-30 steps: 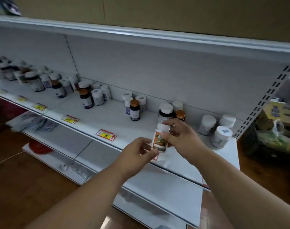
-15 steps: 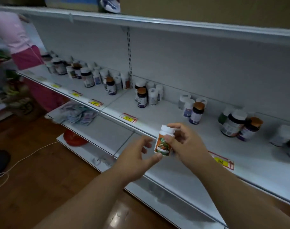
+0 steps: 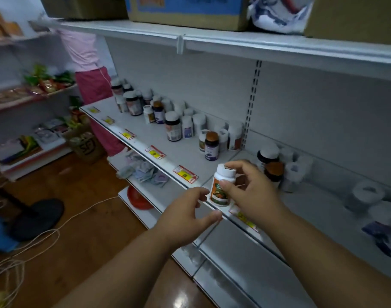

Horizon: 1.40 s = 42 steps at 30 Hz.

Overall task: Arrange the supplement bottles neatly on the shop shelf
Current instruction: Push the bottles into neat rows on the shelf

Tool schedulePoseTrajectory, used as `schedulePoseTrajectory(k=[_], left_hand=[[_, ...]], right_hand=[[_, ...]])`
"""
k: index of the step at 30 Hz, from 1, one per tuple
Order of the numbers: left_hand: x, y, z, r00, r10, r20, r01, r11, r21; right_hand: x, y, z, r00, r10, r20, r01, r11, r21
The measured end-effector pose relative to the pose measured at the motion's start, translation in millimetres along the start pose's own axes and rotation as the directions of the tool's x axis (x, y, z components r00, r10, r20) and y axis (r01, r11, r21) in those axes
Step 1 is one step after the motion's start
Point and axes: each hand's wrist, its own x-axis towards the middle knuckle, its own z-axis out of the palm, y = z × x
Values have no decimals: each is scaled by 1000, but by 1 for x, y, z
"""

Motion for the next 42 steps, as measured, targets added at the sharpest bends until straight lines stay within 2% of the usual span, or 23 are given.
schedulePoseTrajectory(k=[3,6,10,15,17,20,29,36,39,42], left_hand=[[33,-42,-19,998,56,10,-57,994,93],[83,-86,-39,987,152,50,-159,963,217],[162,-134,-61,954,267,136,-300,856,422],[219,-175,-67,860,393,324,-509,687,518],[227,-185,-64,829,426,363,-560,654,510],[231,-195,-59,802,467,373,-597,664,451],[235,-209,-54,771,529,355,-637,659,401],[233,-205,-63,788,477,389,-614,659,434],[218,-196,-83,816,514,264,-578,746,331],[190,-185,-98,788,611,79,-609,756,241]], right_hand=[[42,13,40,1000,20,-19,-21,999,-44],[76,24,75,994,25,-105,-39,991,-131],[120,36,122,969,53,-242,-109,968,-226],[159,47,167,932,135,-336,-249,911,-327],[168,51,176,913,175,-369,-316,875,-366],[175,51,183,896,218,-387,-373,843,-388],[172,48,203,880,133,-456,-355,822,-446],[172,39,200,891,146,-429,-356,812,-463],[162,23,194,897,83,-435,-316,808,-497],[134,6,181,899,8,-438,-277,785,-554]])
